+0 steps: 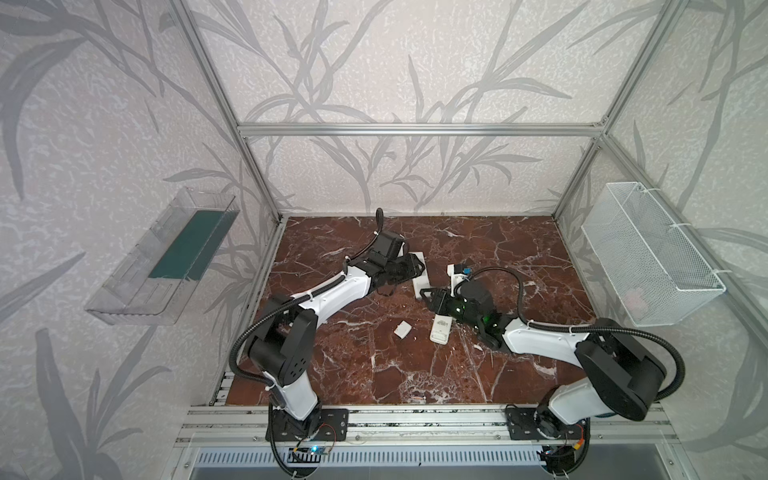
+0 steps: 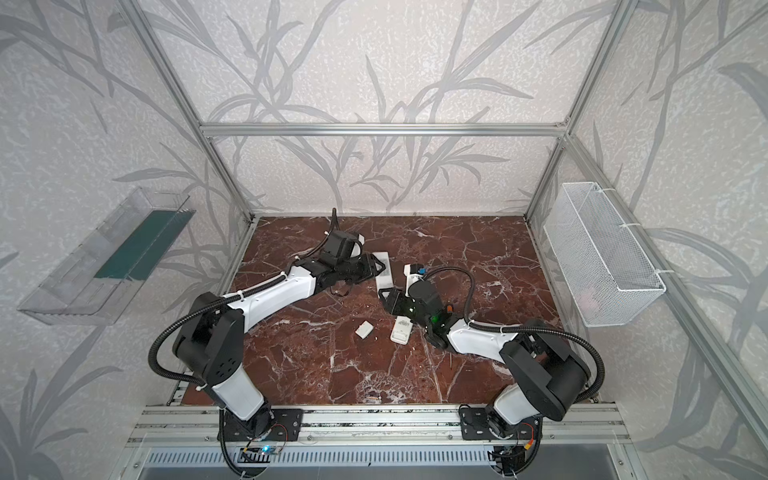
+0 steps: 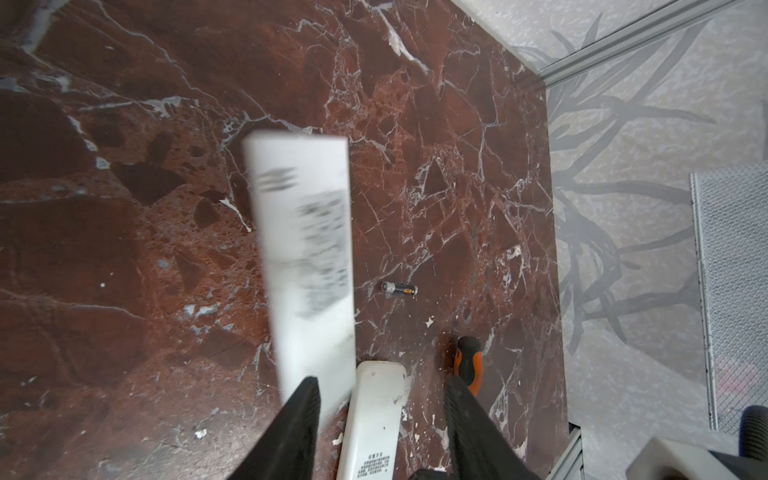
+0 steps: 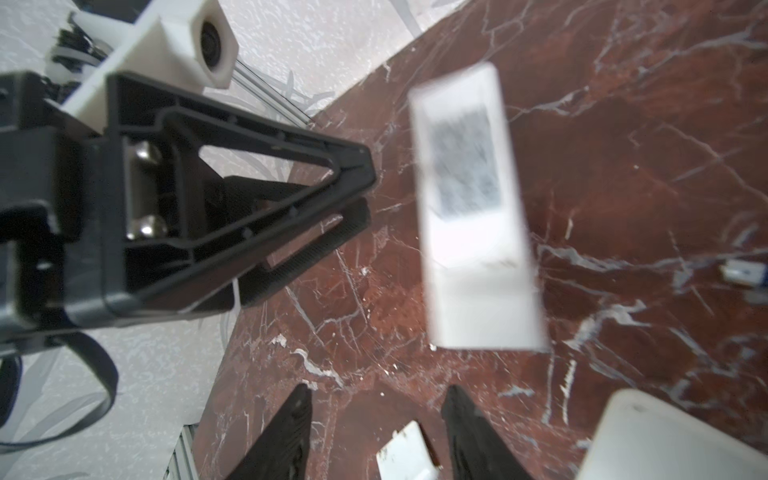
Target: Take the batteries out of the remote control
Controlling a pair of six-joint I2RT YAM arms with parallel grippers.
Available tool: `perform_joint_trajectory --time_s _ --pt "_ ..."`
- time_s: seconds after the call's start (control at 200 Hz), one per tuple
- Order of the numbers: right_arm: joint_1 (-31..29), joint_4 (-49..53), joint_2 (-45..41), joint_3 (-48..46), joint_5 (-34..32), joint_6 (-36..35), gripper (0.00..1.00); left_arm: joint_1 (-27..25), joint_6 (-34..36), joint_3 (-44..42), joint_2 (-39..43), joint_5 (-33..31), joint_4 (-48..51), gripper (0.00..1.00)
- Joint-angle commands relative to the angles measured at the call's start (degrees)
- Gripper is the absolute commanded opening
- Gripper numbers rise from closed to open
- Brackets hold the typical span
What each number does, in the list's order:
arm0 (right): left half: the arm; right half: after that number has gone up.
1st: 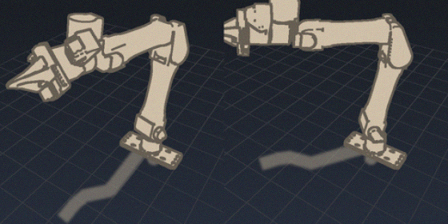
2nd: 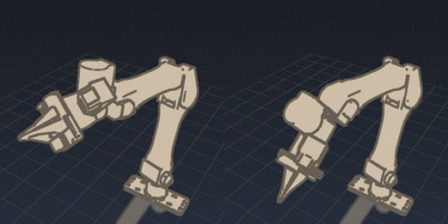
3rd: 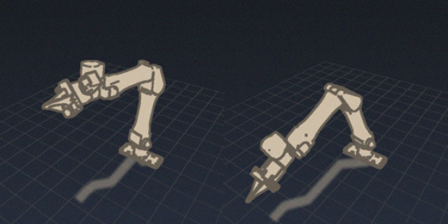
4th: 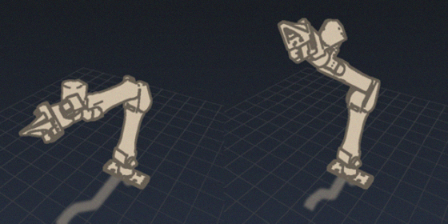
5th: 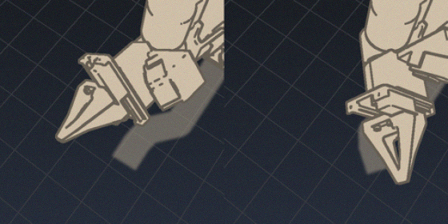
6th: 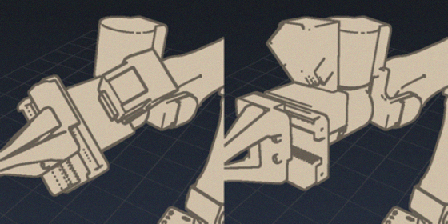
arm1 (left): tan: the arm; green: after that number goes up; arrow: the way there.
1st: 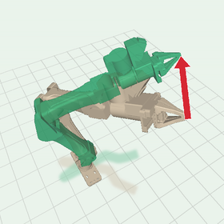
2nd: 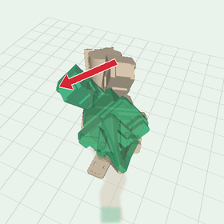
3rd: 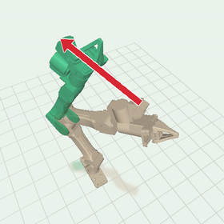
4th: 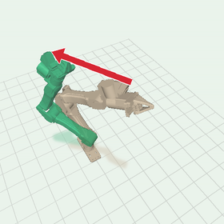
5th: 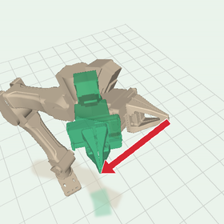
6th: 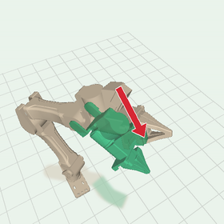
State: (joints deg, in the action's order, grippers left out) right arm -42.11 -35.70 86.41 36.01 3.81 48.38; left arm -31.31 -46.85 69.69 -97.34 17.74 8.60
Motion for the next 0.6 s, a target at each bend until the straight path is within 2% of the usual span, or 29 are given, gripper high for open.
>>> perform_joint_trajectory --time_s 0.0,0.16,0.255,0.41,0.595 --pt "-0.78 -3.29 0.99 2.66 -1.01 -0.65 0.52 -0.76 -3.22 -0.70 2.35 -3.04 0.84 0.35" --pt "-1.04 2.38 0.47 4.62 -2.07 -1.95 0.52 -0.75 -2.56 -1.23 2.84 -4.16 1.16 0.34" --pt "-1.00 9.12 -1.85 4.74 -5.98 -4.34 0.52 -0.36 -0.12 -1.31 1.95 -5.61 3.35 0.36" --pt "0.72 25.65 -1.24 11.37 -8.99 -15.46 0.55 1.84 1.49 -0.70 -0.86 -5.49 6.69 0.39" --pt "2.34 38.18 7.14 22.48 -6.51 -23.71 0.59 4.06 2.20 -2.20 -2.61 -4.43 6.89 0.42"
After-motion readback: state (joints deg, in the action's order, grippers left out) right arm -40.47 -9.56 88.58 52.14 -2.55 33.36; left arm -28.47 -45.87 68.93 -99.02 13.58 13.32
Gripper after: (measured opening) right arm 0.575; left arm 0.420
